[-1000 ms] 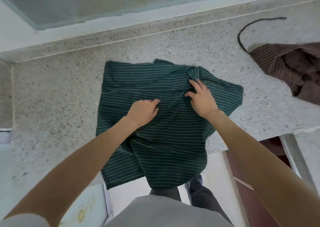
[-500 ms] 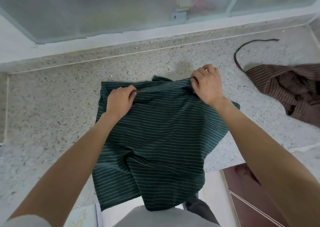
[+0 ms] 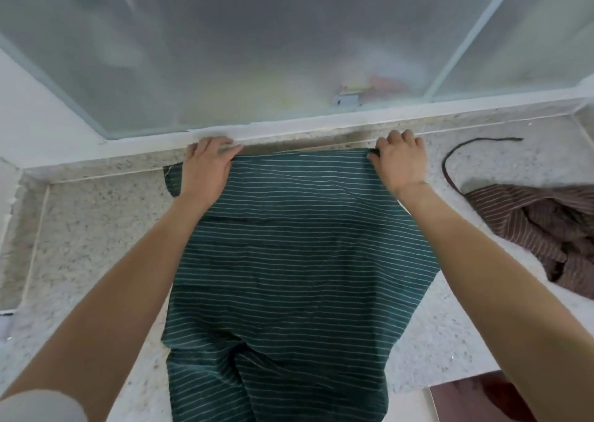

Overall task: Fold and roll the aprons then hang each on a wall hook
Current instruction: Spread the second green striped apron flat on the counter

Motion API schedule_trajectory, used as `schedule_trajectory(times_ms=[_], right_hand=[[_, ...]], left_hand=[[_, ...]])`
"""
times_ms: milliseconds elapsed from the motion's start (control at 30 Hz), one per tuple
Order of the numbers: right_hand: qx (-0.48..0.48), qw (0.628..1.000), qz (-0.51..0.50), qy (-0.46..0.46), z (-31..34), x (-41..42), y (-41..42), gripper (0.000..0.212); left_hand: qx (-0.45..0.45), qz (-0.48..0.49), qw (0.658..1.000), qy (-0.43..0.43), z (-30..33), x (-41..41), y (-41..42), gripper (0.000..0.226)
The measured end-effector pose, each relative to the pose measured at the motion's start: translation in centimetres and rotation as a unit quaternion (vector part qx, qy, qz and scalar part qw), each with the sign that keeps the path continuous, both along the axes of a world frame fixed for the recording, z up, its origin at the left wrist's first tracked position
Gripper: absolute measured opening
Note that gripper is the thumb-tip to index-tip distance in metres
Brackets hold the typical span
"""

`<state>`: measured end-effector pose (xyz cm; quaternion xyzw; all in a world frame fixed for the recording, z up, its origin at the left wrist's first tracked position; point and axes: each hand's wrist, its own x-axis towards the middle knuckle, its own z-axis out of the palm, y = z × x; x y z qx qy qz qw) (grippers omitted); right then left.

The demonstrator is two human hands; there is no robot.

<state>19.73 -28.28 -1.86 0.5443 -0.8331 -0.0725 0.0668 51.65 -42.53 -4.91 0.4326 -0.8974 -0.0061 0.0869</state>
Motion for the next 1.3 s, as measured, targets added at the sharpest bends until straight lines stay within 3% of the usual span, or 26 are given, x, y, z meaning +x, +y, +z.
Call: schedule_trajectory(times_ms=[167, 300, 433, 500, 567, 733, 800, 867, 967, 1033, 1100, 1133, 1167, 1200, 1233, 1300], right_hand=[[-0.054, 0.99, 0.002, -0.129, -1.6, 0.8, -1.7, 0.049], [-0.051, 0.978, 0.062, -0.195, -4.8, 4.1, 1.4, 0.045], [0.095, 0.967, 0.062, -0.229, -8.9, 7.6, 5.2, 0.058], [0.174, 0.955, 0.059, -0.232, -10.6, 8.1, 5.7, 0.074], [0.193, 0.95, 0.075, -0.233, -11.8, 8.1, 5.0, 0.08], [0.081, 0.952, 0.143, -0.257, -11.1, 9.0, 3.0, 0.066], [-0.032, 0.962, 0.091, -0.255, -10.2, 9.3, 4.3, 0.056], [-0.122, 0.963, -0.041, -0.237, -9.8, 8.9, 7.5, 0.054], [-0.131, 0.92, -0.25, -0.273, -9.7, 7.7, 12.7, 0.065], [-0.118, 0.844, -0.345, -0.393, -10.0, 7.0, 14.7, 0.074], [-0.156, 0.735, -0.389, -0.533, -9.6, 6.9, 14.9, 0.068], [-0.172, 0.71, -0.386, -0.563, -8.9, 7.2, 14.8, 0.061], [-0.182, 0.725, -0.357, -0.56, -8.1, 7.8, 14.4, 0.056], [-0.187, 0.767, -0.305, -0.533, -7.0, 8.6, 13.9, 0.052], [-0.195, 0.812, -0.235, -0.498, -5.7, 9.8, 13.2, 0.05], [-0.201, 0.869, -0.085, -0.444, -3.3, 13.3, 11.9, 0.044]], left_hand=[[0.005, 0.048, 0.999, 0.001, -0.9, -1.3, -0.1, 0.049], [0.092, -0.048, 0.995, 0.001, -3.6, -2.3, 3.1, 0.044], [0.281, -0.067, 0.949, -0.126, -7.4, -2.7, 5.7, 0.071], [0.303, -0.038, 0.936, -0.176, -8.5, -2.4, 5.9, 0.084], [0.292, -0.02, 0.937, -0.192, -8.9, -1.3, 5.6, 0.092], [0.293, 0.053, 0.936, -0.188, -8.7, 1.8, 4.1, 0.091], [0.252, 0.069, 0.956, -0.132, -8.3, 2.0, 4.9, 0.084], [0.203, 0.051, 0.977, -0.033, -7.4, 1.2, 7.1, 0.071], [0.195, 0.01, 0.98, 0.037, -6.4, -0.9, 11.9, 0.063], [0.218, -0.014, 0.976, 0.013, -6.5, -1.9, 15.6, 0.068], [0.244, -0.019, 0.969, -0.034, -7.4, -2.4, 18.1, 0.074], [0.258, -0.02, 0.965, -0.045, -7.8, -2.4, 19.0, 0.076], [0.278, -0.015, 0.96, -0.027, -7.9, -2.3, 19.5, 0.076], [0.322, 0.005, 0.946, 0.034, -7.6, -2.2, 19.5, 0.075], [0.39, 0.043, 0.911, 0.13, -6.8, -2.0, 19.3, 0.071], [0.527, 0.144, 0.766, 0.339, -4.3, -1.2, 18.4, 0.062]])
